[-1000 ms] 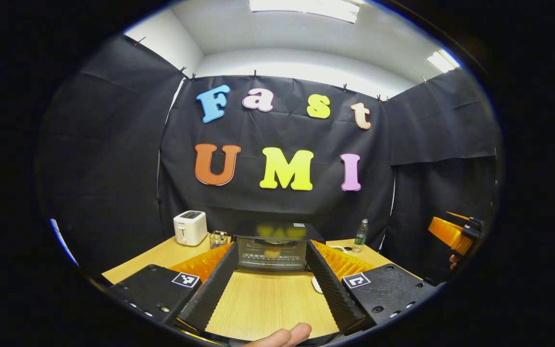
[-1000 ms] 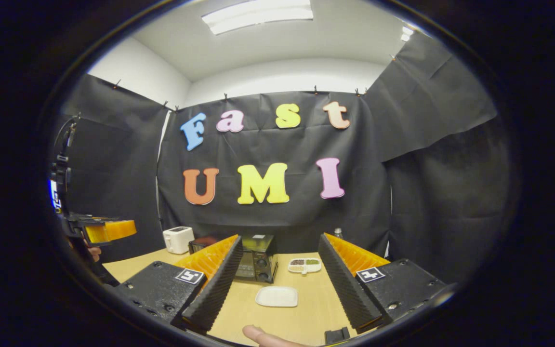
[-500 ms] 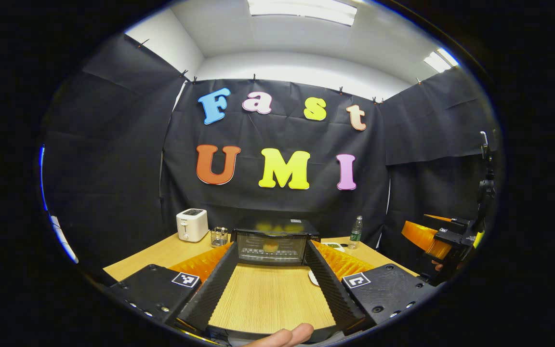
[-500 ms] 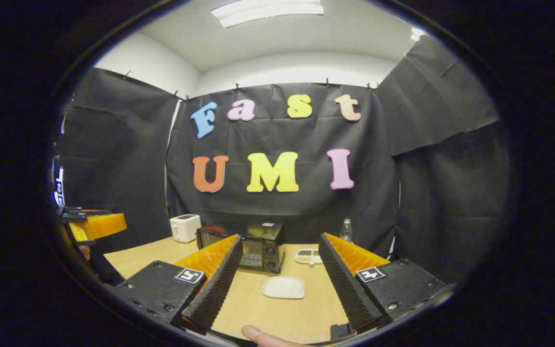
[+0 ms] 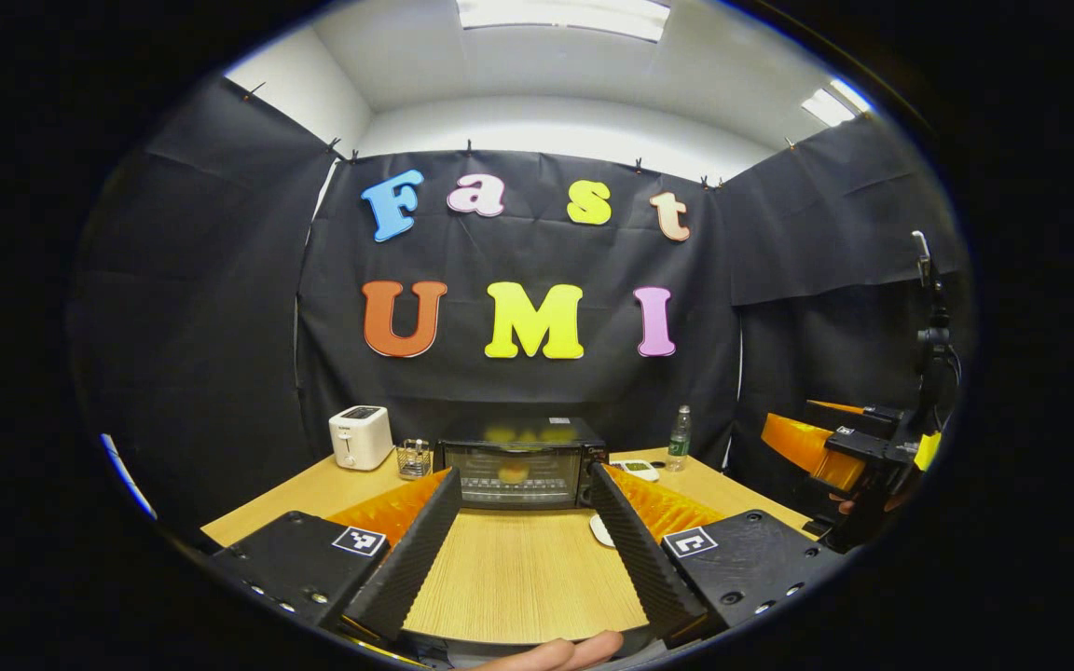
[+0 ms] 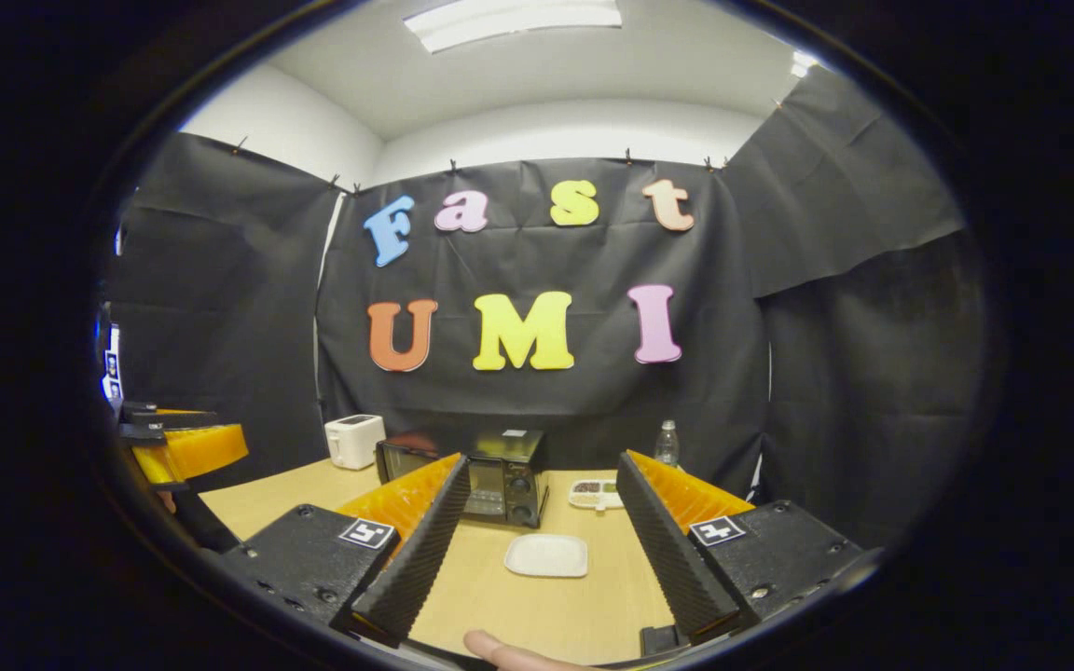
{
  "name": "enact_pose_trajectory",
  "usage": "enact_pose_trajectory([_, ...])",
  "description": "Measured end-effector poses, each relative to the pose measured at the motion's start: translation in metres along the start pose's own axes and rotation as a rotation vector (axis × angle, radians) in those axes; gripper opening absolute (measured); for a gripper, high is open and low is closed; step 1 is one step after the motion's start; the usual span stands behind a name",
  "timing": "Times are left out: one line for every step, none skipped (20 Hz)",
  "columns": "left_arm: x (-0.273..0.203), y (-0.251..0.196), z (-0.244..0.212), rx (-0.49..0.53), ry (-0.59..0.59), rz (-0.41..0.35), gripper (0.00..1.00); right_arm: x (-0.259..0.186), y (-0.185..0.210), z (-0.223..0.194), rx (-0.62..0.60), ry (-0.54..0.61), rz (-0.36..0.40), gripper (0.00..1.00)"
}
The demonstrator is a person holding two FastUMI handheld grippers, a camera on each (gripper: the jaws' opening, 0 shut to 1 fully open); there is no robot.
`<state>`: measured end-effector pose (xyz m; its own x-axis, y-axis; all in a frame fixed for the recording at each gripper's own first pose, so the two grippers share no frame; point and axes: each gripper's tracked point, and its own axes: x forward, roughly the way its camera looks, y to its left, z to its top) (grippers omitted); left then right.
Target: Open the electric oven with the left hand, put the food in, and close the electric oven.
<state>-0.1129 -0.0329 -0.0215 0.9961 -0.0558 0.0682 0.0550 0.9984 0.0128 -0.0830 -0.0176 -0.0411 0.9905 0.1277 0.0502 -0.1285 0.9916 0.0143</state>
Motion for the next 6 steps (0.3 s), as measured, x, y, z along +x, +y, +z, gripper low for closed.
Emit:
enact_pose_trajectory([0.0006, 0.0003, -0.0005, 0.003, 0.003, -0.002, 0.92, 0.0002, -0.0004, 0.0001, 0.001, 0.002, -0.001, 0.96])
enact_pose_trajectory([0.0000, -0.0014, -0.0011, 0.006, 0.004, -0.004, 0.92, 0.0011, -0.0001, -0.0009, 0.001, 0.004, 0.000, 0.96])
enact_pose_trajectory([0.0003, -0.0016, -0.0017, 0.009, 0.006, -0.006, 0.92, 0.0012, 0.0004, 0.0000, 0.002, 0.004, 0.001, 0.96])
enact_pose_trajectory([0.0002, -0.0014, -0.0025, 0.012, 0.007, -0.007, 0.92, 0.0000, 0.0003, -0.0007, 0.003, 0.006, 0.001, 0.96])
enact_pose_trajectory([0.0000, -0.0020, -0.0023, 0.013, 0.009, -0.008, 0.92, 0.0005, 0.0002, -0.0014, 0.004, 0.007, 0.002, 0.96])
enact_pose_trajectory([0.0010, -0.0023, -0.0032, 0.014, 0.010, -0.009, 0.82, 0.0010, -0.0002, -0.0015, 0.004, 0.008, 0.001, 0.96])
